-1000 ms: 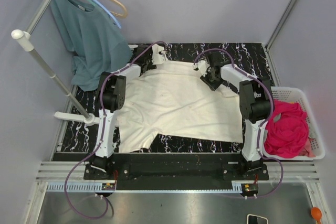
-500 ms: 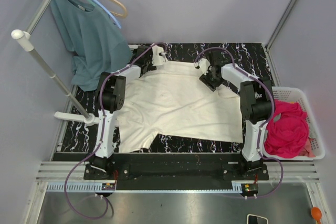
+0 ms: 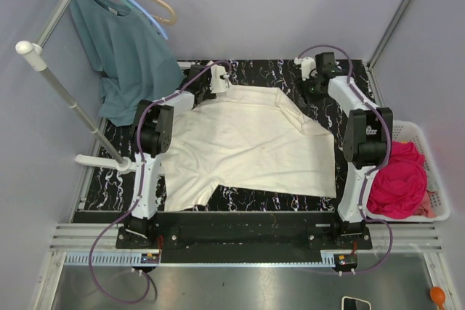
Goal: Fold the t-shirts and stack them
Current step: Flatten the tshirt out
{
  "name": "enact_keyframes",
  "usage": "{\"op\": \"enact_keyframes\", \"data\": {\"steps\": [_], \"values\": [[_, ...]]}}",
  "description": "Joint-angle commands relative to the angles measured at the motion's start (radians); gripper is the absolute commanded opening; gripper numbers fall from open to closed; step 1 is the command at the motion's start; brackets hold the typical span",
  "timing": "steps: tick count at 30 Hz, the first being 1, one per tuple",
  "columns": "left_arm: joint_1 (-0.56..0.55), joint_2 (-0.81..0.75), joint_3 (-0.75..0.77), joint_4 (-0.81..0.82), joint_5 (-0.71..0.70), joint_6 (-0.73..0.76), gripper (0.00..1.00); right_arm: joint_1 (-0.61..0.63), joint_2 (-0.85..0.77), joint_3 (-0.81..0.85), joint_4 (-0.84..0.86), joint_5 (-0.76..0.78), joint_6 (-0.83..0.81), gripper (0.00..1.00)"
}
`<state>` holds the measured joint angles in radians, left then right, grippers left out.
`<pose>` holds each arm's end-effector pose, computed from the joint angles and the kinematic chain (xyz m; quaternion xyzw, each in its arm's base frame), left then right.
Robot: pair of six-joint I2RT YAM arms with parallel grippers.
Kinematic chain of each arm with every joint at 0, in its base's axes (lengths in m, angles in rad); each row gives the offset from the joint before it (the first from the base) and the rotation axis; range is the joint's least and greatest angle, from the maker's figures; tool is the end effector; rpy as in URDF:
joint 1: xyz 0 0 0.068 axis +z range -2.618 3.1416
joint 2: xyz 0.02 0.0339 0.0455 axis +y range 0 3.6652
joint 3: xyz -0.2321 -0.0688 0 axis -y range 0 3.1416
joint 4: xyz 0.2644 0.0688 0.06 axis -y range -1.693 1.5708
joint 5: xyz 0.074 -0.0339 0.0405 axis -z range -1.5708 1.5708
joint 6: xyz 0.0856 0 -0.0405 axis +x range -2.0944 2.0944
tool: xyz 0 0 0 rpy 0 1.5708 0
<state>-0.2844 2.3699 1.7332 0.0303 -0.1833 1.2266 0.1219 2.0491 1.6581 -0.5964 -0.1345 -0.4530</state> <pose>0.5463 -0.1434 0.0763 0.5740 0.6713 0.2818 0.3747 0.4767 0.0700 0.1417 -0.2894 0.9109 0.0162 0.2936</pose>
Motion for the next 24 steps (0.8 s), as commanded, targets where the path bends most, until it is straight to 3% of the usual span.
{"op": "enact_keyframes", "data": {"steps": [1,11,24], "values": [[-0.004,-0.015,-0.041,-0.063,-0.008,0.007,0.89,-0.06,0.039,0.081,-0.017,-0.137,0.091,0.65],[-0.004,-0.014,-0.043,-0.061,-0.016,0.016,0.89,-0.074,0.094,0.109,-0.057,-0.258,0.088,0.62],[-0.004,-0.008,-0.054,-0.052,-0.019,0.022,0.89,-0.074,0.112,0.111,-0.068,-0.293,0.105,0.59]]}}
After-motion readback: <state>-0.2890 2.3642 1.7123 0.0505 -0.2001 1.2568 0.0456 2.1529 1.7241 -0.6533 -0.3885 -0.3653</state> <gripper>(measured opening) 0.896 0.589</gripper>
